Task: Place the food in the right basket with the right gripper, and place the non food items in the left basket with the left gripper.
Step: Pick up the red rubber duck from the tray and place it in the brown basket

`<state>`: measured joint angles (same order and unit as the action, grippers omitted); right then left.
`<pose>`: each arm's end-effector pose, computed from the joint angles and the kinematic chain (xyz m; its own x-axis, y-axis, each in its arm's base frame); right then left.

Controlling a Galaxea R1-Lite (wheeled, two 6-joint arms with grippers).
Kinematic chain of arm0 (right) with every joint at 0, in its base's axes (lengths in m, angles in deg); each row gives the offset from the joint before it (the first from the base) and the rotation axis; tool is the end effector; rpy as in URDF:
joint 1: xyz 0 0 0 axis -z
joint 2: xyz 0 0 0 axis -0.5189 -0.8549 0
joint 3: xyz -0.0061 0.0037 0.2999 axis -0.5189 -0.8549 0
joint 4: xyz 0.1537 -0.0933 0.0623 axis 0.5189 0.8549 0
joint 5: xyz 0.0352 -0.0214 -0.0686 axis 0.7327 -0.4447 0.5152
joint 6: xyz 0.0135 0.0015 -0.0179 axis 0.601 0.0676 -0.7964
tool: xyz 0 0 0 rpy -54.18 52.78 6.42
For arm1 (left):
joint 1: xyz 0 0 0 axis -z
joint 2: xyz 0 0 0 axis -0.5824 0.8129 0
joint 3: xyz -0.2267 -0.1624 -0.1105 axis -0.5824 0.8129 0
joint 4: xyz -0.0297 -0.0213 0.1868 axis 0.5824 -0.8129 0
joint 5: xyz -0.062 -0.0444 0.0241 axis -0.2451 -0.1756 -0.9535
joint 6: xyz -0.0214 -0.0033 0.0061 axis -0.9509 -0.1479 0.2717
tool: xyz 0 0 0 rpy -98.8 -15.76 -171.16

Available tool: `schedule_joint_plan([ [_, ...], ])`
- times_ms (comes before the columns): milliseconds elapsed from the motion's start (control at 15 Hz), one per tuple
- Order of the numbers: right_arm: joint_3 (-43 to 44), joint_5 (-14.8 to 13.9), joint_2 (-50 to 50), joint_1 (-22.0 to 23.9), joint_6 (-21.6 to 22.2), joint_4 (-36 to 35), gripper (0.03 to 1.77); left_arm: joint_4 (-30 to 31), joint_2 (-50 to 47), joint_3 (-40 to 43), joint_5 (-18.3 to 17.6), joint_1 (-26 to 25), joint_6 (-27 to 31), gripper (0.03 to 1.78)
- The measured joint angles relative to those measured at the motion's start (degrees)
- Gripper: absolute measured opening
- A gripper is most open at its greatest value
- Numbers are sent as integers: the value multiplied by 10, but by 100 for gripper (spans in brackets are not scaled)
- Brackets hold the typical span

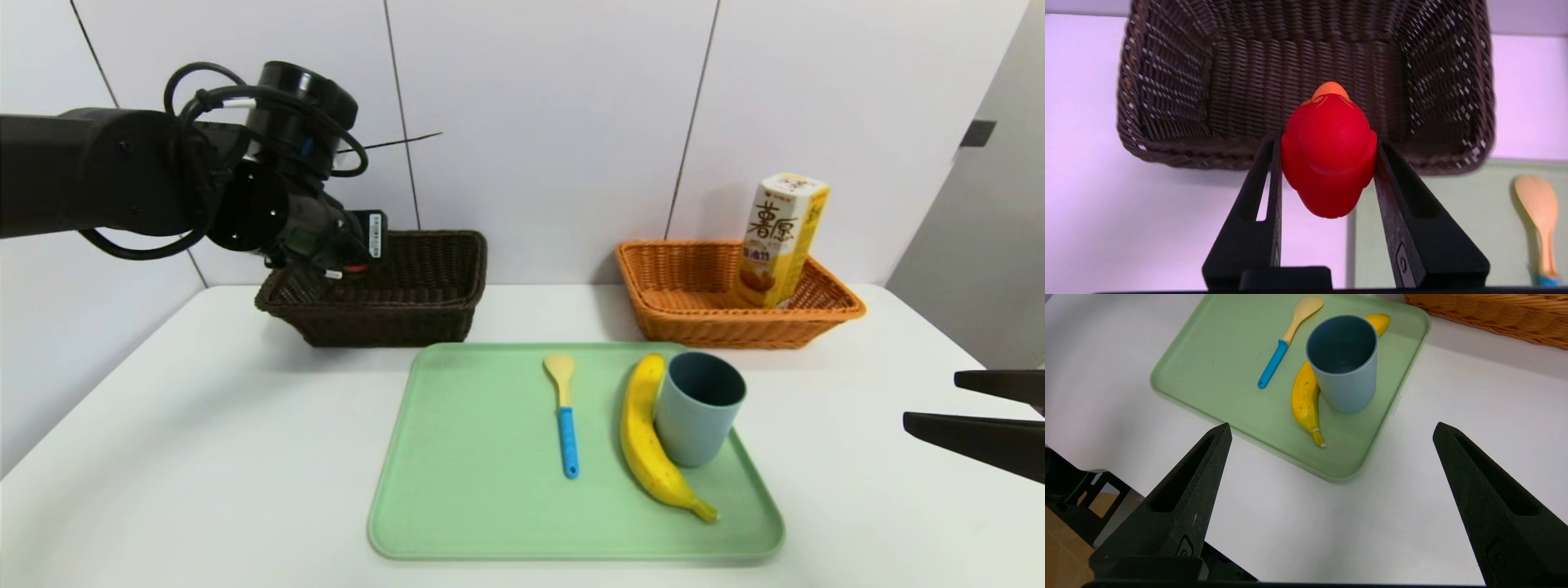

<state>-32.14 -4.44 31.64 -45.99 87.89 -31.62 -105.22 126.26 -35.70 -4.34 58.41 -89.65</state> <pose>0.1015 0.0335 0.2648 0.7411 0.5015 -0.4464 -0.4793 0.8608 0.1712 0.3234 -0.1269 0.2695 0.8585 0.0344 -0.5117 -0.0649 0.9970 -0.0418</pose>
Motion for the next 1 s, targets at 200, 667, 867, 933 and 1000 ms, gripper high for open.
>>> schedule_joint_plan([
  [200,0,-2,3,0,0,0,170,0,44,-54,-3,-43,11,70],
  [667,-4,-2,11,4,-1,1,170,1,153,-112,-17,-102,11,68],
  [867,-5,0,16,6,-2,1,170,0,192,-139,-19,-112,8,68],
  [933,-5,0,17,6,-2,1,170,-1,202,-149,-21,-113,7,68],
  [1000,-5,0,18,6,-2,1,170,-2,210,-154,-25,-114,7,68],
])
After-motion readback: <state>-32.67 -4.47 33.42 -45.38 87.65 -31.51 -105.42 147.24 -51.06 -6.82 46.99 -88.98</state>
